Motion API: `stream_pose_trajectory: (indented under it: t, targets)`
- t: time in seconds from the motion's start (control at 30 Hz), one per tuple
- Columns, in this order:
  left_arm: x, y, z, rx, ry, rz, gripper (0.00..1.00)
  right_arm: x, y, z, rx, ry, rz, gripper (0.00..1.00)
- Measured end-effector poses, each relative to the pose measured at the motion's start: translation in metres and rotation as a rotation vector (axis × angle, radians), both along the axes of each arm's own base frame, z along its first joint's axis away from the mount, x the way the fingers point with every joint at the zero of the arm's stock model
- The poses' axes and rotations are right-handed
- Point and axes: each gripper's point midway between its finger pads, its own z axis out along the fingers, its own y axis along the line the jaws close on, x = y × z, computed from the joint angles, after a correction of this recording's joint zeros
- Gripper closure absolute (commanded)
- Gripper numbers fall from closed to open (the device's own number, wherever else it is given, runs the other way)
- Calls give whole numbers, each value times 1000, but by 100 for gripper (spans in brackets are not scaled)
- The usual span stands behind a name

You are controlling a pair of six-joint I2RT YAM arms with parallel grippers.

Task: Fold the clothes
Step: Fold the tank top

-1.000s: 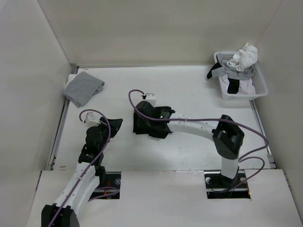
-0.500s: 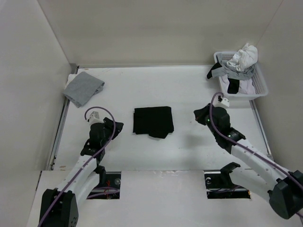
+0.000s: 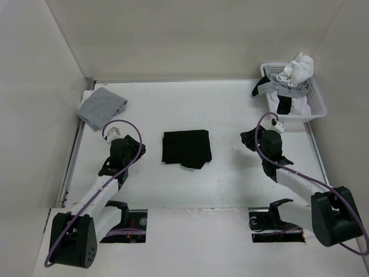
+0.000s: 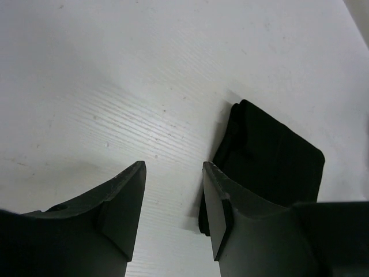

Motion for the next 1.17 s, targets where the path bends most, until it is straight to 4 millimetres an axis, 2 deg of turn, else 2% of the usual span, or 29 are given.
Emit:
stream_pose_trajectory:
  t: [0.1, 0.17, 0.33, 0.47, 0.73, 0.9, 1.17]
  targets:
    - [-3, 2, -10, 15, 40, 6, 58, -5, 0, -19, -3, 36, -4, 62]
    - [-5, 4, -15, 25, 60, 8, 58, -7, 0, -26, -3, 52, -5, 62]
    - [-7, 12, -19, 37, 77, 34, 58, -1, 3, -16, 9, 9, -6, 65]
    - [-6, 15, -17, 40, 80, 46, 58, -1, 6, -20, 13, 21, 6, 70]
    - [-6, 17, -10, 48, 60, 53, 57, -2, 18, -23, 16, 37, 55, 69]
    - [-6, 18, -17, 63, 83, 56, 57, 0, 25, -32, 13, 69, 79, 67]
    - [-6, 16, -38, 97, 146, 38, 56, -1, 27, -26, 13, 51, 90, 66]
